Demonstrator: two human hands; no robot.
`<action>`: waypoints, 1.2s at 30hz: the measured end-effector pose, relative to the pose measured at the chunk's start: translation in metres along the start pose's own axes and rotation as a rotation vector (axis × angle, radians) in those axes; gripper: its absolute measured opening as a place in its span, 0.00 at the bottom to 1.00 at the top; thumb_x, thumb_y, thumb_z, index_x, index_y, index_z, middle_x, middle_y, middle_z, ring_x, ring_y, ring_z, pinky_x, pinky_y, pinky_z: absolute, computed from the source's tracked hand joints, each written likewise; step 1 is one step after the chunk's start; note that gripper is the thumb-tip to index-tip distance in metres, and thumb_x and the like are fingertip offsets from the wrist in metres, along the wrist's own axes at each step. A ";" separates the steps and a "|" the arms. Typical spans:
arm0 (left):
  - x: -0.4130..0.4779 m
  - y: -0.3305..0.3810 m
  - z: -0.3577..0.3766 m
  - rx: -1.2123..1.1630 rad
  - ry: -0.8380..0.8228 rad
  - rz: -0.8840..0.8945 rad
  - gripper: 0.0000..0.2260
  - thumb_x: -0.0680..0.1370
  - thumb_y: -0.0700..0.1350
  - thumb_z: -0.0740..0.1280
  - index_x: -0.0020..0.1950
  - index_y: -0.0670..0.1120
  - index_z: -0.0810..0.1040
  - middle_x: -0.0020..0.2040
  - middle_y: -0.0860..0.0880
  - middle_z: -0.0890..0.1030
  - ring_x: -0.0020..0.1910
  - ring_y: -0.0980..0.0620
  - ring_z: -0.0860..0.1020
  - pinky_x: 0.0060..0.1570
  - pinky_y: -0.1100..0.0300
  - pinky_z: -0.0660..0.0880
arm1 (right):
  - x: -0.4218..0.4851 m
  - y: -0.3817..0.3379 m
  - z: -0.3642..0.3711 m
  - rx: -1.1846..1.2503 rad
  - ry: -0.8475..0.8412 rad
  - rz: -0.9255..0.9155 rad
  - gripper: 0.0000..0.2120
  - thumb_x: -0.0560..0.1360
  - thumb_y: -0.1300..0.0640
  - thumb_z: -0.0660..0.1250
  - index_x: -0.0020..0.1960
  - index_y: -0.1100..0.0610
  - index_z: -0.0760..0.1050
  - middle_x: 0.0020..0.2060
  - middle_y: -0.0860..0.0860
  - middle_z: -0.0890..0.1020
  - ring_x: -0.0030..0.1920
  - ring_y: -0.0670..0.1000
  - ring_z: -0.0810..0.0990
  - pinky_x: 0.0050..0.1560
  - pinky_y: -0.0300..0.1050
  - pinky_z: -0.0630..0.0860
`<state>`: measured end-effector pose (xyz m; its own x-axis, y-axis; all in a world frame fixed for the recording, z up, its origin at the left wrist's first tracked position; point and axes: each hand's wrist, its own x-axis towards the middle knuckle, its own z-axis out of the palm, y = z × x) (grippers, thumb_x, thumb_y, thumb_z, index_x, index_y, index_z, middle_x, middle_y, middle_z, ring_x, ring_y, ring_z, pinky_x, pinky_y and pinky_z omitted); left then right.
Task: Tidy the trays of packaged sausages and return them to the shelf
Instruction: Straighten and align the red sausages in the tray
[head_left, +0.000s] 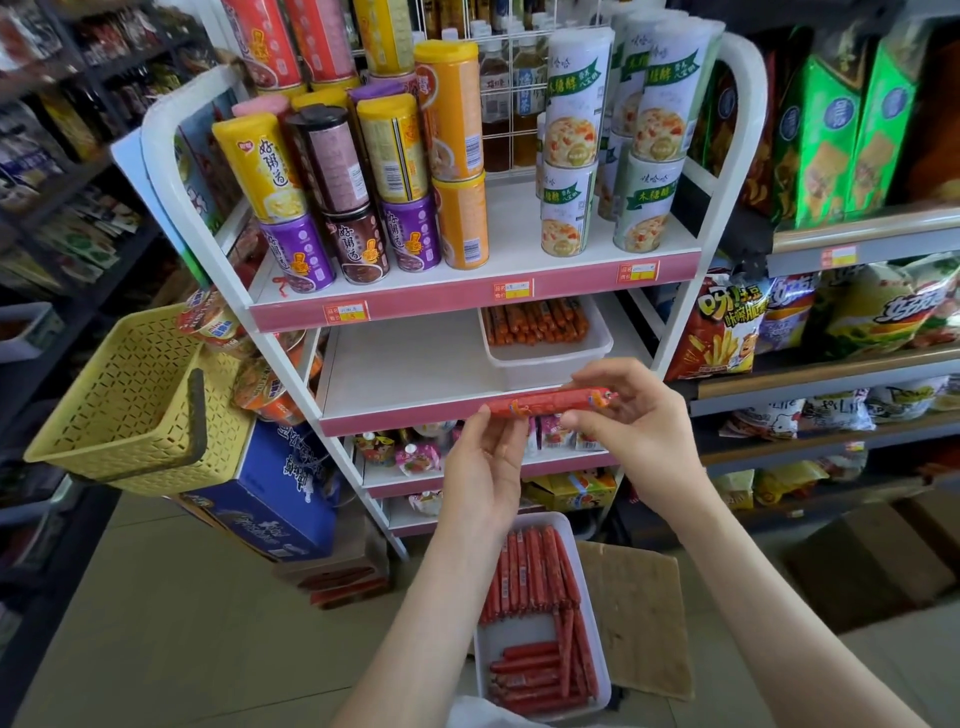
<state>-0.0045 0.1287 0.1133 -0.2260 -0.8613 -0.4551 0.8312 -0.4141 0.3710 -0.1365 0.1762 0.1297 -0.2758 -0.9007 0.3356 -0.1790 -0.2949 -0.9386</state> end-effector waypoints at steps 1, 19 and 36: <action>0.000 -0.001 0.000 -0.021 -0.008 -0.031 0.07 0.80 0.36 0.60 0.44 0.37 0.75 0.34 0.43 0.83 0.34 0.51 0.83 0.33 0.60 0.80 | 0.000 -0.001 0.002 0.002 -0.021 -0.011 0.15 0.66 0.66 0.75 0.48 0.52 0.77 0.40 0.43 0.83 0.43 0.44 0.82 0.45 0.35 0.78; 0.068 0.000 -0.068 0.833 -0.068 0.037 0.08 0.80 0.43 0.63 0.58 0.43 0.76 0.47 0.52 0.82 0.50 0.55 0.80 0.48 0.64 0.76 | -0.016 0.108 0.007 -0.505 -0.265 0.418 0.10 0.73 0.60 0.71 0.51 0.51 0.74 0.37 0.42 0.77 0.37 0.38 0.76 0.37 0.26 0.69; 0.150 -0.143 -0.408 2.706 -0.546 -0.033 0.15 0.68 0.41 0.71 0.54 0.44 0.79 0.48 0.46 0.80 0.53 0.45 0.78 0.59 0.49 0.71 | -0.132 0.421 0.067 -0.856 -0.304 0.701 0.25 0.81 0.56 0.56 0.77 0.51 0.55 0.64 0.54 0.72 0.62 0.56 0.71 0.57 0.49 0.70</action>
<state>0.0505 0.1785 -0.3384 -0.5493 -0.6542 -0.5199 -0.8127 0.5630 0.1502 -0.1118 0.1497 -0.3151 -0.3496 -0.8555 -0.3820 -0.6921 0.5106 -0.5101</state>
